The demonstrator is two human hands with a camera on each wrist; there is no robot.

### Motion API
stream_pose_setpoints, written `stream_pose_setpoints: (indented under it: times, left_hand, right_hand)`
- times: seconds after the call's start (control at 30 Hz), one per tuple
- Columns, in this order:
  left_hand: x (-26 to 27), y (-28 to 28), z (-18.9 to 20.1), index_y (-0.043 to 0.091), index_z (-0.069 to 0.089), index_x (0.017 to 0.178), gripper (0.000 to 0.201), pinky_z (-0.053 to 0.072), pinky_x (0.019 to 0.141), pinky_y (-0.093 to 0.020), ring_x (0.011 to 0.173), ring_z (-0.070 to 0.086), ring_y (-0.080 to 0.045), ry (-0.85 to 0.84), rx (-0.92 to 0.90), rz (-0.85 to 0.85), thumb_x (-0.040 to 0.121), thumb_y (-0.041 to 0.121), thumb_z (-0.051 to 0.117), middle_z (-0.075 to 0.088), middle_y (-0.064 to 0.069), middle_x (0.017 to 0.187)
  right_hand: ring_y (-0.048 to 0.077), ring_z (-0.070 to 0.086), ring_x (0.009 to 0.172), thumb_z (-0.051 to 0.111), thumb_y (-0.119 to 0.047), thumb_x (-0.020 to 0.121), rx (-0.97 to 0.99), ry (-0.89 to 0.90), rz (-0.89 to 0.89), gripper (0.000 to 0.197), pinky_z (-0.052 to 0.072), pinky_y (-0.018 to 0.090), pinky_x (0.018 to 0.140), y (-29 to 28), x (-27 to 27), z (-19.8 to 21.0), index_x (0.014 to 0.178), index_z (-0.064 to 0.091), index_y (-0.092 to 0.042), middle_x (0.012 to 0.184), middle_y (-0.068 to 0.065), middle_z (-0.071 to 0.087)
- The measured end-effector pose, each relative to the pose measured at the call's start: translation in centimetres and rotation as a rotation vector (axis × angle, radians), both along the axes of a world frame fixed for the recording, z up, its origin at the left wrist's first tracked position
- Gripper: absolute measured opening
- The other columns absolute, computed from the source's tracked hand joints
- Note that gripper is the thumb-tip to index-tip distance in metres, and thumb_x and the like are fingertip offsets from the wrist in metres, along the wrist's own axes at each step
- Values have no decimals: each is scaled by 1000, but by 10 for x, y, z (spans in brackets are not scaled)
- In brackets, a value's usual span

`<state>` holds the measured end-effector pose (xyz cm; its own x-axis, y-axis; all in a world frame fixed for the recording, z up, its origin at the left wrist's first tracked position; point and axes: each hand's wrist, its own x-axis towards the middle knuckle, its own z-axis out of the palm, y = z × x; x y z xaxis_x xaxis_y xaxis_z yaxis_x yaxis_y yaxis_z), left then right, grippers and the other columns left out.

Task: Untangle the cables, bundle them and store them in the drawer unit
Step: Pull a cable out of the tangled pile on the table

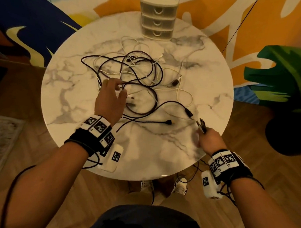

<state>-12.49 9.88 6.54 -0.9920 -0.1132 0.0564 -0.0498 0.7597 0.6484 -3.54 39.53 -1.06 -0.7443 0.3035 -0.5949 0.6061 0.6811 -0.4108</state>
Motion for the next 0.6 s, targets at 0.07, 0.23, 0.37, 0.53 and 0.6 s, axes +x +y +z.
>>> stream_pose_setpoints:
  times: [0.07, 0.23, 0.37, 0.53, 0.6]
  left_hand:
    - [8, 17, 1, 11, 57, 109, 21, 43, 67, -32, 85, 57, -24, 252, -92, -145, 89, 16, 53, 54, -12, 115]
    - [31, 86, -33, 11, 47, 124, 34, 50, 69, -41, 93, 60, -34, -108, -449, -736, 96, 28, 42, 47, -8, 126]
    - [7, 86, -71, 9, 29, 140, 57, 45, 93, -41, 117, 49, -35, -524, -371, -476, 94, 36, 48, 31, -14, 144]
    - [-5, 83, -77, 10, 56, 111, 28, 41, 78, -31, 102, 55, -28, -650, -306, -528, 92, 31, 54, 59, -12, 115]
    - [-1, 85, -77, 10, 58, 102, 23, 39, 73, -29, 95, 56, -26, -593, -269, -584, 93, 30, 52, 61, -12, 107]
  right_hand:
    - [33, 64, 77, 42, -32, 93, -7, 21, -12, 32, 55, 42, 76, 2, -2, 2, 99, 64, -9, 83, 17, 68]
    - [31, 65, 73, 41, -36, 95, -52, 34, -45, 32, 54, 38, 73, 3, 1, -4, 99, 63, -12, 77, 15, 68]
    - [29, 66, 69, 38, -38, 96, -84, 45, -62, 33, 54, 38, 74, 7, 7, -12, 95, 63, -15, 69, 9, 68]
    - [25, 66, 66, 41, -26, 97, -141, 50, -101, 27, 49, 31, 66, 7, 6, -12, 87, 63, -13, 62, 6, 67]
    - [25, 65, 67, 40, -31, 98, -160, 49, -118, 31, 49, 31, 67, 8, 4, -11, 95, 64, -12, 63, 7, 68]
